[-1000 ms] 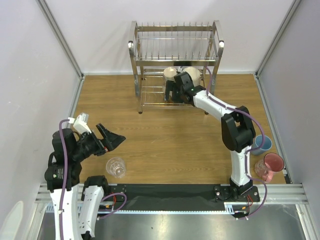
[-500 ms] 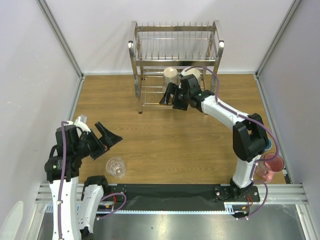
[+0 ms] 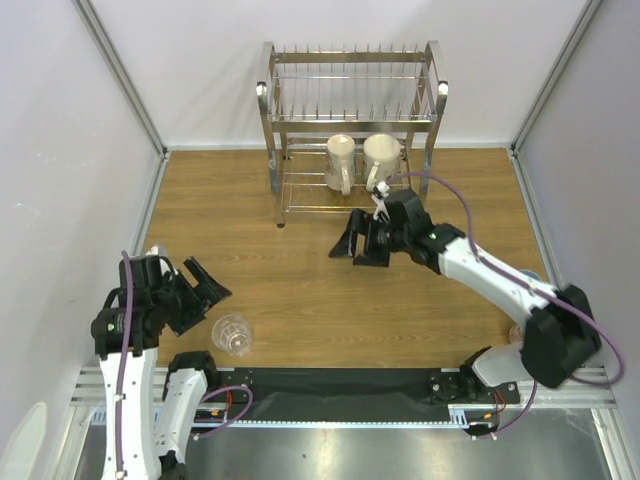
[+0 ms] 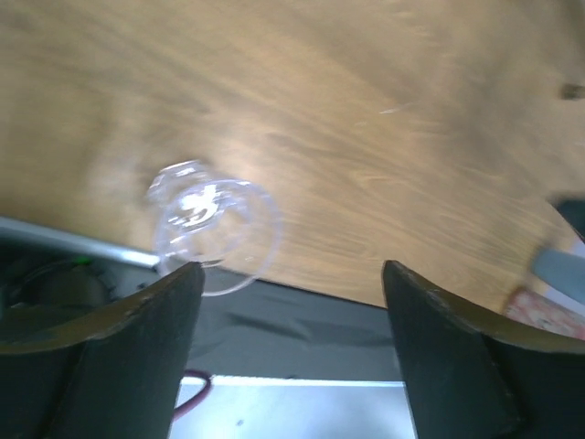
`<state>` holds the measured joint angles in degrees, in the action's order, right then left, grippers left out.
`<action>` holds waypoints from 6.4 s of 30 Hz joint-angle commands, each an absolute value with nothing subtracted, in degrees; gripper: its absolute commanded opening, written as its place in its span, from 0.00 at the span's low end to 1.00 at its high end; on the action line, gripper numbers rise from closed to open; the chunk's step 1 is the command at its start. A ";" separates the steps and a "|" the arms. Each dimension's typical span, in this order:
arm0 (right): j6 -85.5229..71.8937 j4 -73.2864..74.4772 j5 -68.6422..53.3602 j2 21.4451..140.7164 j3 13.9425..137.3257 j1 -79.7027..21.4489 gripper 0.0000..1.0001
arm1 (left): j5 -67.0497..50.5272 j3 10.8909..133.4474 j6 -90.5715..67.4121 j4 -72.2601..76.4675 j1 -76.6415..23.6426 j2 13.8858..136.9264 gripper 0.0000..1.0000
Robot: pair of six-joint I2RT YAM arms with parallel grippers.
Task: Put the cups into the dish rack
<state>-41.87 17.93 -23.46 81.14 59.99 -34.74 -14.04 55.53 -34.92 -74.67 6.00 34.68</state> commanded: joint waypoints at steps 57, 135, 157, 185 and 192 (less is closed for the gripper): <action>-42.80 31.02 -10.90 50.63 46.85 -35.24 0.83 | 14.06 45.97 -72.51 -68.11 -42.45 68.47 0.48; -49.13 -7.03 -2.63 63.81 67.32 -51.77 0.94 | -2.64 30.50 -95.62 40.69 -42.01 37.97 0.00; -45.36 -6.42 -2.99 66.18 68.73 -51.94 0.36 | -3.61 28.13 -98.35 45.88 -42.01 41.40 0.00; -33.94 2.63 -0.27 63.36 63.02 -41.75 0.00 | -0.18 27.24 -89.48 -5.52 -41.13 15.47 1.00; -20.76 7.03 11.41 68.90 65.83 -38.67 0.00 | -5.62 32.94 -82.89 -15.45 -41.13 17.48 1.00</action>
